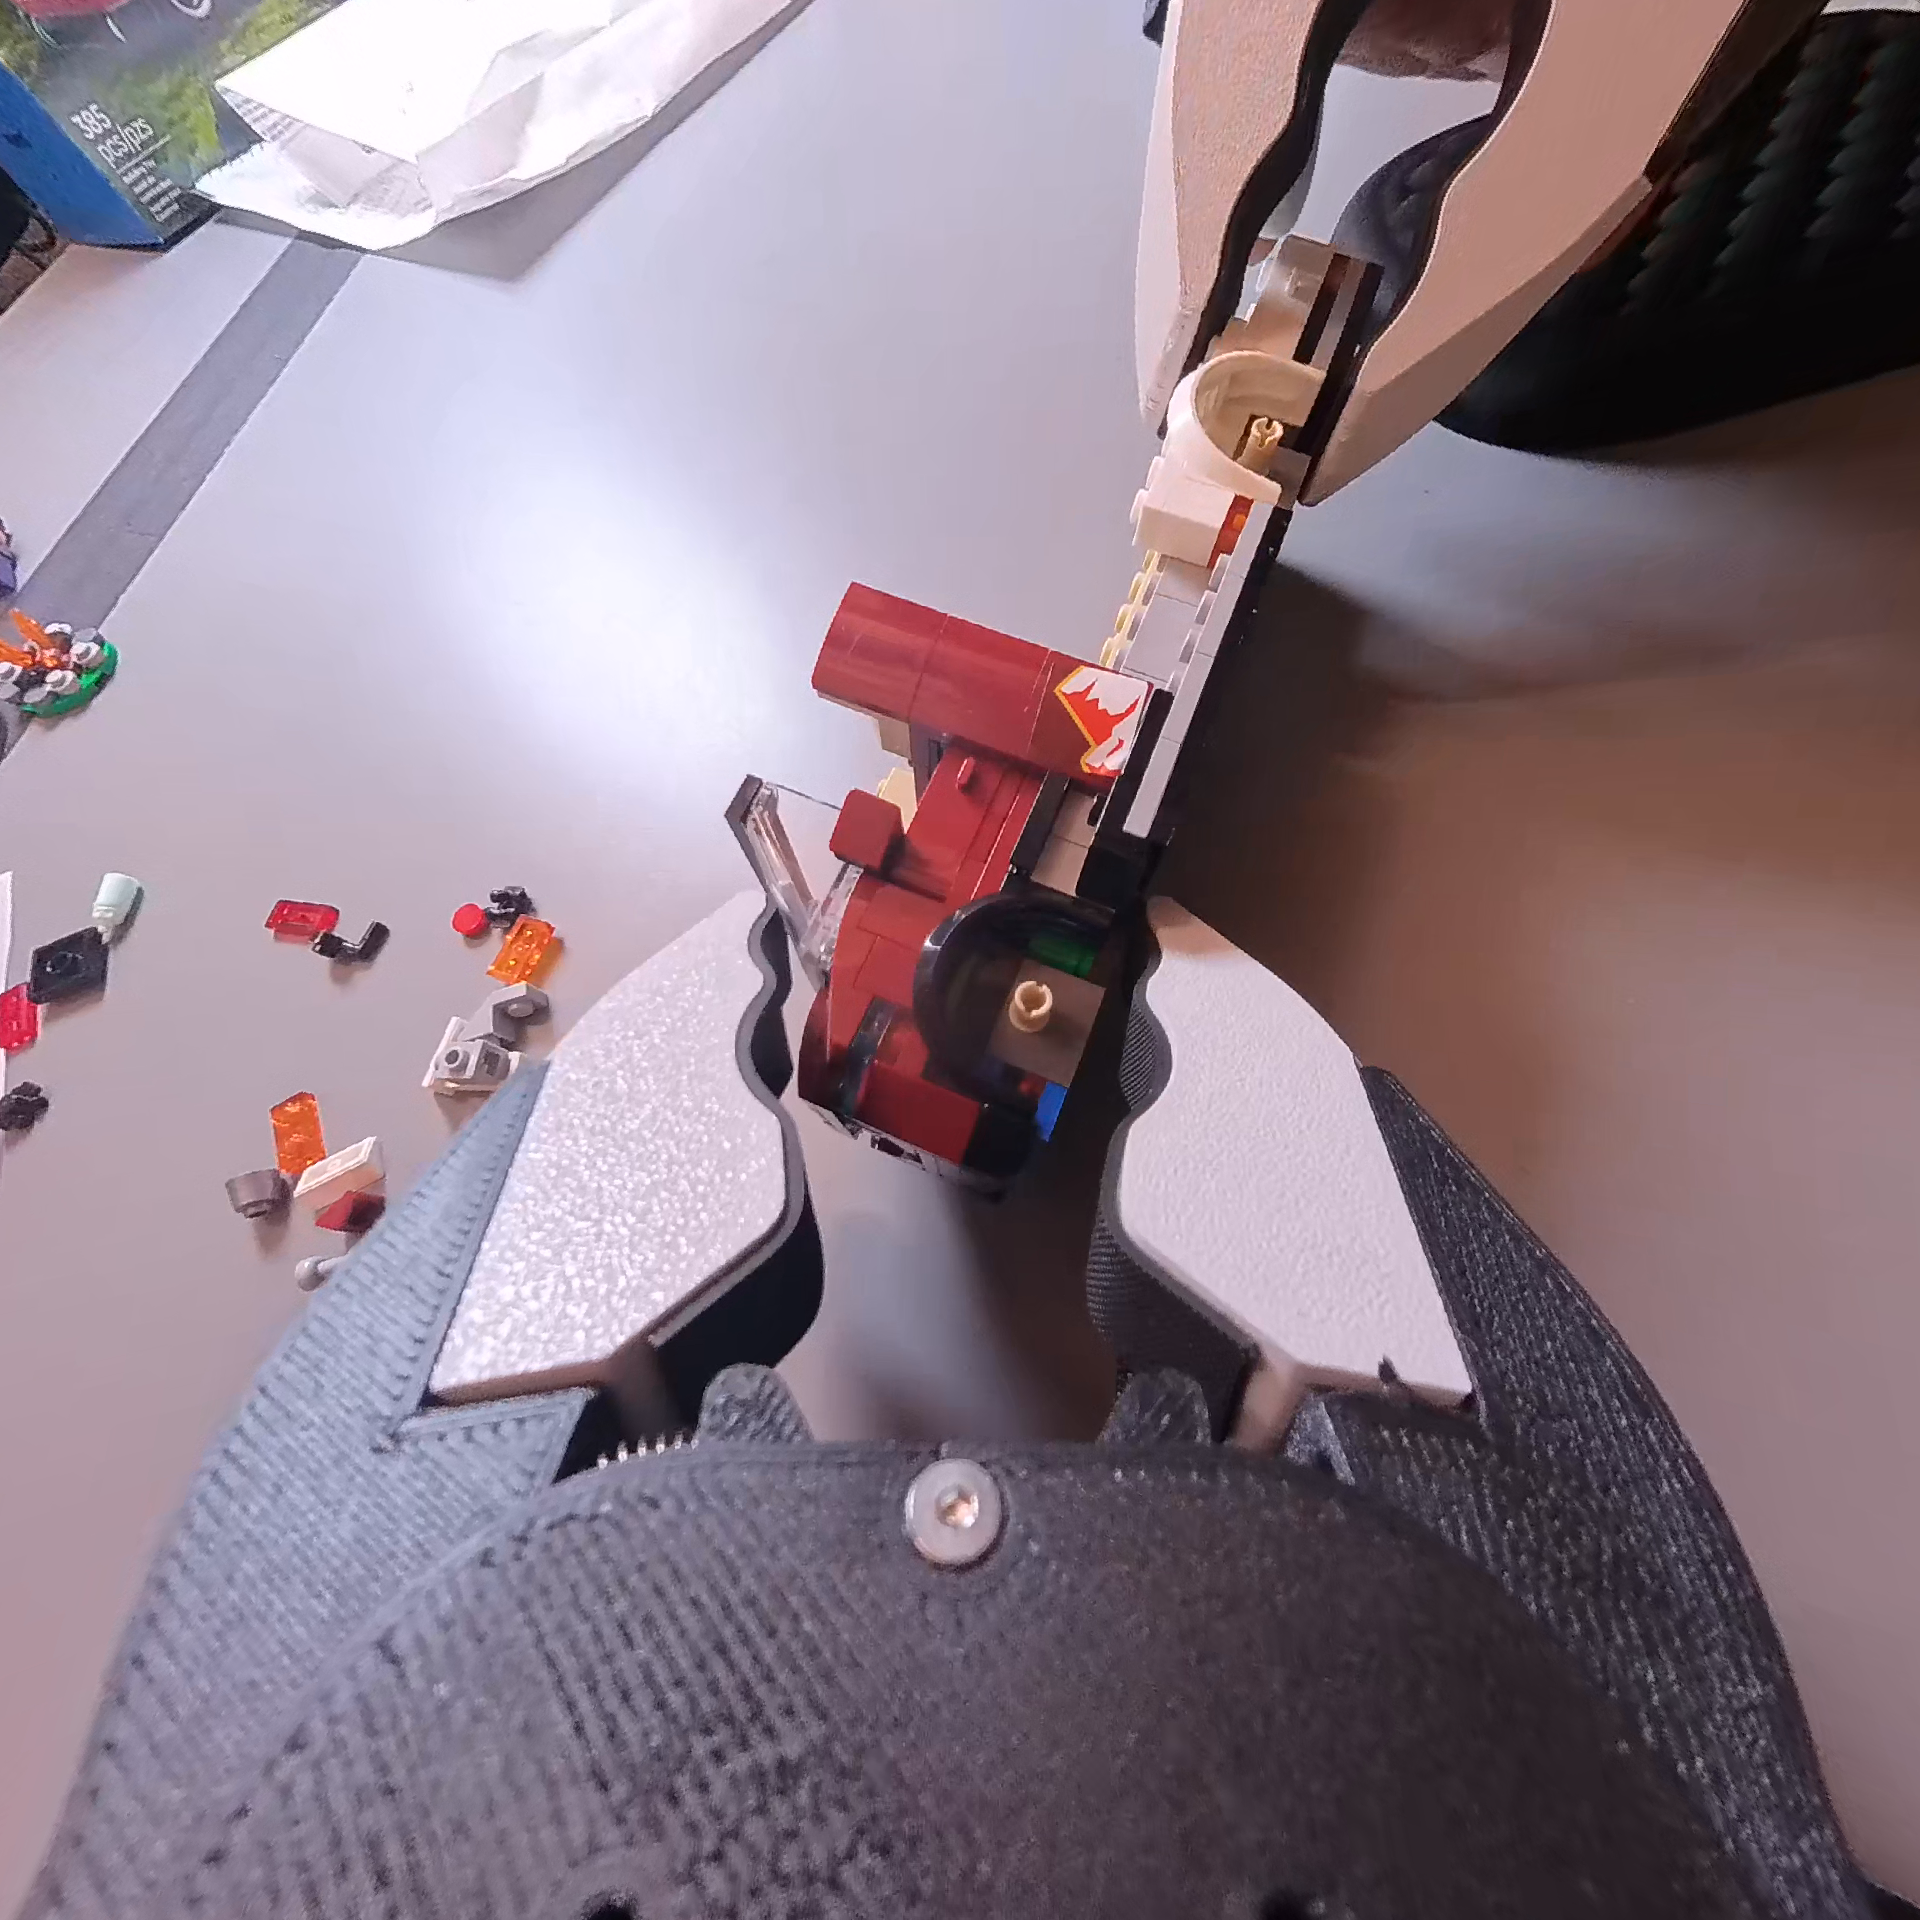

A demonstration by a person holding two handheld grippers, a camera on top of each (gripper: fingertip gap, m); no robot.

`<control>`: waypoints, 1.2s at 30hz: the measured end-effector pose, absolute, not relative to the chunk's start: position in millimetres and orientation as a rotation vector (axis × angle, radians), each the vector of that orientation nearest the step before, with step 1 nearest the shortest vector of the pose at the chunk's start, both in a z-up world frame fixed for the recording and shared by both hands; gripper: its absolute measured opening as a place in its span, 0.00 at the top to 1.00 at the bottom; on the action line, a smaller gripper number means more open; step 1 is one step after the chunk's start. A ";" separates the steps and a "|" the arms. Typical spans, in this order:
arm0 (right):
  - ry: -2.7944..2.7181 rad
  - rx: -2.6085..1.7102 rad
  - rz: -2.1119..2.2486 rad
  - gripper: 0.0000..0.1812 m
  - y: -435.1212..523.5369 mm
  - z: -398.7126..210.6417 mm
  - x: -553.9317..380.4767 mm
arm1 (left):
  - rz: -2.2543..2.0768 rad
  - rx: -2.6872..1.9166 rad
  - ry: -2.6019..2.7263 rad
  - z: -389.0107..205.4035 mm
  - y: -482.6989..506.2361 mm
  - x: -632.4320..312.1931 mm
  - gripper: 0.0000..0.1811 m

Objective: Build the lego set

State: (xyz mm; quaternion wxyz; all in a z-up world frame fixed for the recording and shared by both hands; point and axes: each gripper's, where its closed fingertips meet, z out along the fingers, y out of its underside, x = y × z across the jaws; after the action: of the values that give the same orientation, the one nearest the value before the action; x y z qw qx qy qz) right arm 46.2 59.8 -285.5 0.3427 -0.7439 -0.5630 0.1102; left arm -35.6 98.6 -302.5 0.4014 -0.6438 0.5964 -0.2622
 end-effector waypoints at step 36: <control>-1.382 -1.854 0.312 0.74 46.7 -285.9 62.1 | -0.601 -1.481 1.577 -299.3 95.3 -35.8 0.65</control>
State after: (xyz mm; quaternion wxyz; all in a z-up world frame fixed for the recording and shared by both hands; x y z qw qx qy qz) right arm 62.1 46.7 -285.9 0.3931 -0.7307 -0.5445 0.1228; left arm -35.8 95.3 -299.3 0.4332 -0.5945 0.6329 -0.2414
